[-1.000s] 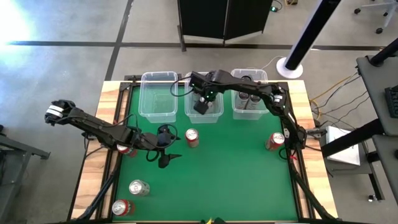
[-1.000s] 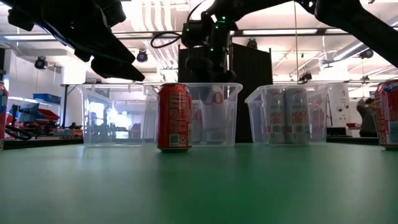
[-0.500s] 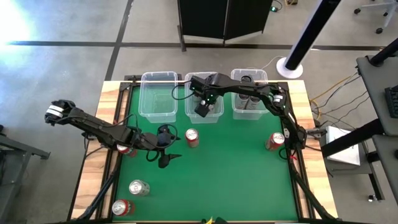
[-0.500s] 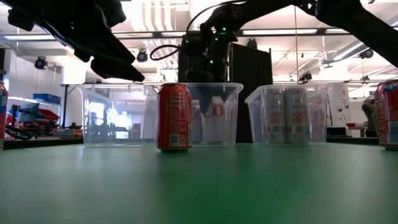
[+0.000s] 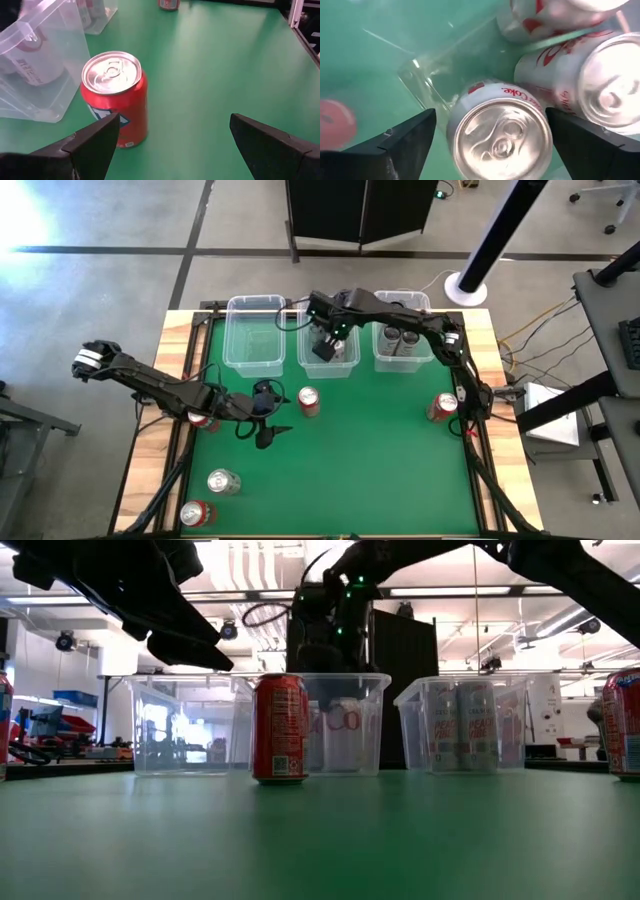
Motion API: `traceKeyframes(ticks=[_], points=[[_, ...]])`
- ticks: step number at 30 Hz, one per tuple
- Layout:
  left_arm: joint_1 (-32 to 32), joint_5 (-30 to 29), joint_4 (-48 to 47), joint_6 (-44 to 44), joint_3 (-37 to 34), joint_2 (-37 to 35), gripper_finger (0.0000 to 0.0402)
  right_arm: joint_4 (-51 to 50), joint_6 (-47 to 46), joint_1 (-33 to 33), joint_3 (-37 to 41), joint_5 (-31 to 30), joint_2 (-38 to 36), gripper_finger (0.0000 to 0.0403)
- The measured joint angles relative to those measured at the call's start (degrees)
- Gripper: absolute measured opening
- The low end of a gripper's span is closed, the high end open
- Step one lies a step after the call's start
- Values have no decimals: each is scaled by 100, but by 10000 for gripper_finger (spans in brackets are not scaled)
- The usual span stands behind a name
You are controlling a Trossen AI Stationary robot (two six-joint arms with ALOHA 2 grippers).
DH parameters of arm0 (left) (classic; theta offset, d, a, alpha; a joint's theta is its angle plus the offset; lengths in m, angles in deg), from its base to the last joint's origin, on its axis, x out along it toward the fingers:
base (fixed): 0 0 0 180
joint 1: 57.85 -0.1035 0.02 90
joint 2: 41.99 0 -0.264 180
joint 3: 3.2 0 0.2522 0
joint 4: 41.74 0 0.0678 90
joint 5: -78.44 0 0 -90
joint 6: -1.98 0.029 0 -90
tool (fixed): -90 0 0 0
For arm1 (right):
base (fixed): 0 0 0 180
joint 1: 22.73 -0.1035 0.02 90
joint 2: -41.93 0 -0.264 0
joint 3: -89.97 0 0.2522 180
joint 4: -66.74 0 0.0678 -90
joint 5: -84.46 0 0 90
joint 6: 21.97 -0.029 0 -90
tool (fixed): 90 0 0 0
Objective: Sort soda cans
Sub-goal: Put the top red-silver soda can into the middle transparent bin, then put the red-silver soda can into the middle transparent bin
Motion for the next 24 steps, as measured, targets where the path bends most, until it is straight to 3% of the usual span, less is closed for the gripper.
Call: traceKeyframes(ticks=[9, 15, 24], points=[[37, 18, -402, -34, 213, -82, 362, -609, -31, -414, -841, -13, -730, 384], [330, 634, -2581, -435, 1430, -144, 362, -587, -44, -1433, -800, -811, -1511, 384], [1743, 969, -6083, -2885, 3503, 450, 362, -547, -391, -2972, -588, -2095, -1801, 384]])
